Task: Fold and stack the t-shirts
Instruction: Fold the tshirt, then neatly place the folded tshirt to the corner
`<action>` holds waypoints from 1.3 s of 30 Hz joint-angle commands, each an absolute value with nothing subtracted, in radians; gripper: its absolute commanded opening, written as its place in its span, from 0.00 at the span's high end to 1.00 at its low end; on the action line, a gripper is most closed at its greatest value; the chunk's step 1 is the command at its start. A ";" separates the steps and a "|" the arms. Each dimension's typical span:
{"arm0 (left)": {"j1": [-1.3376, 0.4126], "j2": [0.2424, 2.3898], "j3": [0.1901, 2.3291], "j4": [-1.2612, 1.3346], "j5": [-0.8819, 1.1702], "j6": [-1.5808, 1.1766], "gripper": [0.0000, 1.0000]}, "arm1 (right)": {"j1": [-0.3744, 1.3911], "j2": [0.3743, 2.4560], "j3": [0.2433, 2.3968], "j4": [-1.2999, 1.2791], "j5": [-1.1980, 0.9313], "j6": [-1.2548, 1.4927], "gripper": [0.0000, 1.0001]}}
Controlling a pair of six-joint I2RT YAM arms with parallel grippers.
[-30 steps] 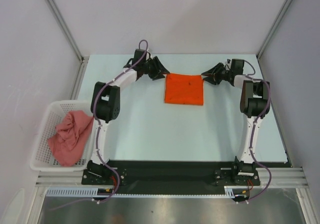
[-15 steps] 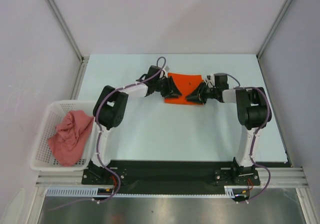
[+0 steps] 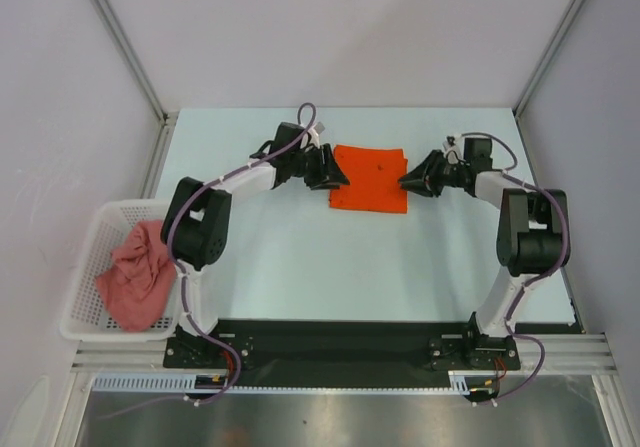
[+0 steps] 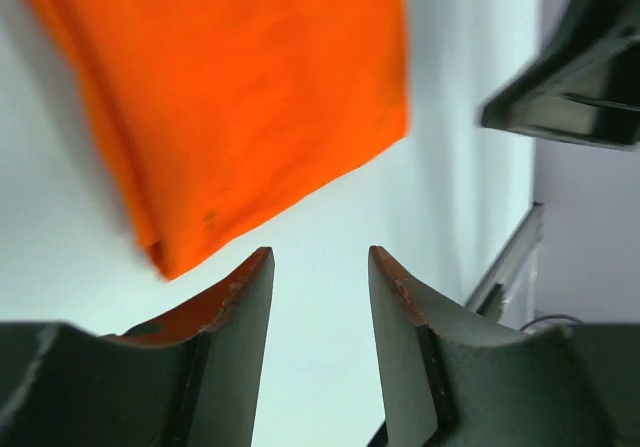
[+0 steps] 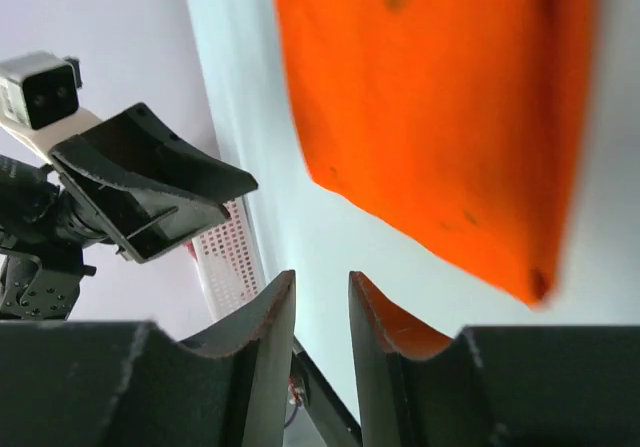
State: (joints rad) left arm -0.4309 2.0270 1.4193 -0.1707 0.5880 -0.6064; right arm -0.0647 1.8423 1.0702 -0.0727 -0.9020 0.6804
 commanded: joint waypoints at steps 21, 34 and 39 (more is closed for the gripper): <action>-0.380 1.527 1.143 -0.297 0.538 -0.500 0.43 | -0.057 2.017 1.391 -0.222 -0.789 0.474 0.11; -0.348 1.232 0.897 -0.347 0.500 -0.555 0.43 | -0.005 2.350 1.792 -0.339 -0.681 0.414 0.10; -0.321 1.207 0.867 -0.351 0.502 -0.557 0.43 | 0.035 2.364 1.764 -0.353 -0.698 0.416 0.24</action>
State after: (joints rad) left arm -0.3424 1.2518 0.8757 -0.3595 0.5076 -0.5579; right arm 0.0044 2.3402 1.7683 -0.3099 -0.7231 0.4377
